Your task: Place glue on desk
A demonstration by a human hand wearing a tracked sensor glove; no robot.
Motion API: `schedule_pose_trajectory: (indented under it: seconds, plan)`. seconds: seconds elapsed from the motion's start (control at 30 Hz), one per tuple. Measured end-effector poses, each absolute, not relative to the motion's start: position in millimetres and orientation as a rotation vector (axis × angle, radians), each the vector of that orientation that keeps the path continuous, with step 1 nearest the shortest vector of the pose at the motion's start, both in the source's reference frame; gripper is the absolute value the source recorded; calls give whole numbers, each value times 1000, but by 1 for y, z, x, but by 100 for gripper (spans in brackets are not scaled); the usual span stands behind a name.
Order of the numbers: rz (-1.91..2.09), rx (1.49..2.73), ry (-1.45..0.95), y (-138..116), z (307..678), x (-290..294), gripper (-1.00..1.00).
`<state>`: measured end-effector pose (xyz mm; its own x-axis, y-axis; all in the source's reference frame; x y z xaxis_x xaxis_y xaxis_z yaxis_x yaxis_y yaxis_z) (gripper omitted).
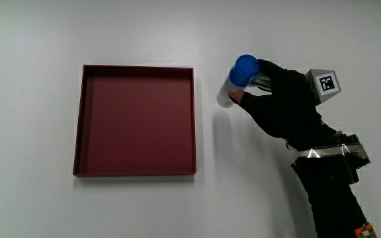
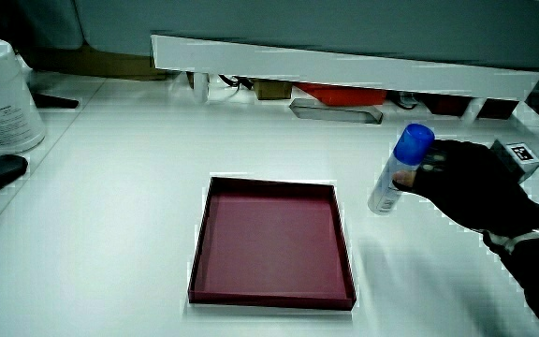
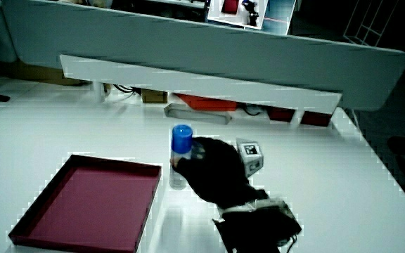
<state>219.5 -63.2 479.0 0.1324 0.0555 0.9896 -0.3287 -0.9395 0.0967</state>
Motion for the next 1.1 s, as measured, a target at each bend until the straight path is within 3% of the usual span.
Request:
schedule_pose_trajectory:
  seconds: [0.27, 0.8, 1.1]
  plan:
    - [1827, 2131, -151, -56, 515, 230, 0]
    - [1863, 2075, -86, -46, 534, 231, 0]
    - [1880, 2040, -54, -39, 532, 232, -50]
